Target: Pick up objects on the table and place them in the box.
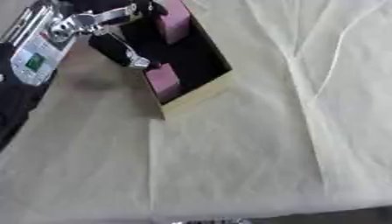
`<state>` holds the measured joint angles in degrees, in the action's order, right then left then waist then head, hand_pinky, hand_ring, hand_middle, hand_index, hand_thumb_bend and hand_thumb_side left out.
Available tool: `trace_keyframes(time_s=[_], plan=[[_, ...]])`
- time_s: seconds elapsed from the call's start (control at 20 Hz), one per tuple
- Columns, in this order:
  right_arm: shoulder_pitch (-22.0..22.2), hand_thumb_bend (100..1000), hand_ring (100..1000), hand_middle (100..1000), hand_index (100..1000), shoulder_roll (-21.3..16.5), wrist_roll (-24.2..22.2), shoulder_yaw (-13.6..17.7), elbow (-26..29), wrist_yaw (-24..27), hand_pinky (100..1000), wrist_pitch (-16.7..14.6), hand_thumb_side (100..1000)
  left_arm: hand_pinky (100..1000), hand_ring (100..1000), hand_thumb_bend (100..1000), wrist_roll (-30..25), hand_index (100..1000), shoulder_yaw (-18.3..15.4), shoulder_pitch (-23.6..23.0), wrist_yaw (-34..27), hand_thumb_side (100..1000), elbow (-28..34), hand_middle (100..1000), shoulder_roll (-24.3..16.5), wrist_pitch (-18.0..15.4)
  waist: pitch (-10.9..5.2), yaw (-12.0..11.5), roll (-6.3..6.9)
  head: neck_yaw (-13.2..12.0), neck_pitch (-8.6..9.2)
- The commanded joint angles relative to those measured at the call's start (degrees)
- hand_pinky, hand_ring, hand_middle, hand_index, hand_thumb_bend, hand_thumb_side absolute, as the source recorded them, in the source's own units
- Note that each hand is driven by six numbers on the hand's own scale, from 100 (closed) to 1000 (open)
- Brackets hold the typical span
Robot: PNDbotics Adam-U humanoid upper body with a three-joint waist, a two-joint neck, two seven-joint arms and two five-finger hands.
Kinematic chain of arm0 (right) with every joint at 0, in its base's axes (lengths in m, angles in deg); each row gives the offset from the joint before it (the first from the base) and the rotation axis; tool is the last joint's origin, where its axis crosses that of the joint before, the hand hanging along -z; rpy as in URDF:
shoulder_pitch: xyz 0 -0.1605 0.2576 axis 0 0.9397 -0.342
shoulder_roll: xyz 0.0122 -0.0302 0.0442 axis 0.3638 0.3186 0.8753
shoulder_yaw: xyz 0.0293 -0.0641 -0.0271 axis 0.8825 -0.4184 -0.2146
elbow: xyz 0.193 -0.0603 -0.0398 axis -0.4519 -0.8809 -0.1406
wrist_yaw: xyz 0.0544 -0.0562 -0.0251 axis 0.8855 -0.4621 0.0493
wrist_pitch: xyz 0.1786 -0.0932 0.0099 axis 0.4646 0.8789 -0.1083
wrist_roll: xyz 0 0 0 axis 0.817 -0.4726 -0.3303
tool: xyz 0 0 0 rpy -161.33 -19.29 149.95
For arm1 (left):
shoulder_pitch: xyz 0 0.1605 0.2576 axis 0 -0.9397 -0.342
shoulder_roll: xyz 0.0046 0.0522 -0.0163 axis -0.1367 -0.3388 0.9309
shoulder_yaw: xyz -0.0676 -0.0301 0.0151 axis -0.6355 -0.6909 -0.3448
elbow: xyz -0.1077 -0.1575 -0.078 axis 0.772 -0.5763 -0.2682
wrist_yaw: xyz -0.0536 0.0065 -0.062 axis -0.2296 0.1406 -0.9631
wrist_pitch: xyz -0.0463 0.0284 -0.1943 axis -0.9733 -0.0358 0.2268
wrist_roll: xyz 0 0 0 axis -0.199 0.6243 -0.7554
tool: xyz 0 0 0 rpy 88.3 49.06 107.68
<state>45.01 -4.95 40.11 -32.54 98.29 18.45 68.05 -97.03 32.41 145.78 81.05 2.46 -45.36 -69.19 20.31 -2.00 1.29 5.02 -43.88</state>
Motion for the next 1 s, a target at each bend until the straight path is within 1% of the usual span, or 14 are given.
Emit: trace_keyframes(time_s=[0.05, 0.15, 0.3, 0.5, 0.7, 0.85, 1.0], plan=[[0.1, 100, 754, 785, 849, -1.2, 0.1, 0.5, 0.9, 0.1, 860, 0.1, 793, 795, 776, 518, 0.1, 891, -0.9, 0.7, -1.6, 440, 3.8, 751, -2.7, 0.7, -1.44, -0.4, 0.42, 0.0, -0.24], [1.0, 100, 754, 785, 849, -1.7, 0.3, 0.6, 0.9, -0.1, 859, 0.1, 792, 799, 779, 526, -0.5, 889, -0.8, -0.1, -2.9, 431, 7.7, 753, -5.7, 1.1, -2.08, -1.2, 0.58, 0.2, -0.24], [2.4, 100, 755, 785, 849, -2.6, 0.7, 1.1, 0.9, -0.5, 859, 0.0, 791, 807, 783, 542, -2.0, 885, -1.8, -2.0, -5.1, 410, 13.6, 755, -12.0, 2.7, -2.96, -2.8, 0.87, 0.9, -0.24], [3.9, 100, 755, 785, 850, -3.0, 1.2, 1.5, 0.9, -0.8, 860, 0.1, 791, 817, 790, 560, -3.3, 885, -4.0, -5.9, -7.3, 387, 18.0, 763, -19.9, 5.6, -3.87, -4.4, 0.59, 0.8, -0.24], [4.6, 100, 755, 785, 850, -2.9, 1.3, 1.6, 0.9, -1.1, 860, 0.0, 792, 827, 798, 573, -3.6, 866, -6.9, -9.8, -7.8, 367, 18.8, 769, -25.8, 8.1, -4.1, -5.1, -0.06, 0.3, -0.24], [5.0, 100, 755, 785, 850, -2.8, 1.5, 1.7, 0.9, -1.3, 860, 0.0, 792, 831, 801, 590, -3.4, 869, -8.4, -11.8, -7.6, 359, 17.7, 773, -28.4, 9.3, -4.07, -5.4, -0.55, -0.7, -0.24], [5.2, 100, 755, 785, 849, -2.7, 1.5, 1.7, 0.9, -1.4, 860, -0.1, 793, 836, 805, 596, -3.2, 876, -9.2, -13.3, -7.0, 355, 15.6, 778, -29.8, 9.7, -4.0, -5.7, -1.02, -2.2, -0.24]])
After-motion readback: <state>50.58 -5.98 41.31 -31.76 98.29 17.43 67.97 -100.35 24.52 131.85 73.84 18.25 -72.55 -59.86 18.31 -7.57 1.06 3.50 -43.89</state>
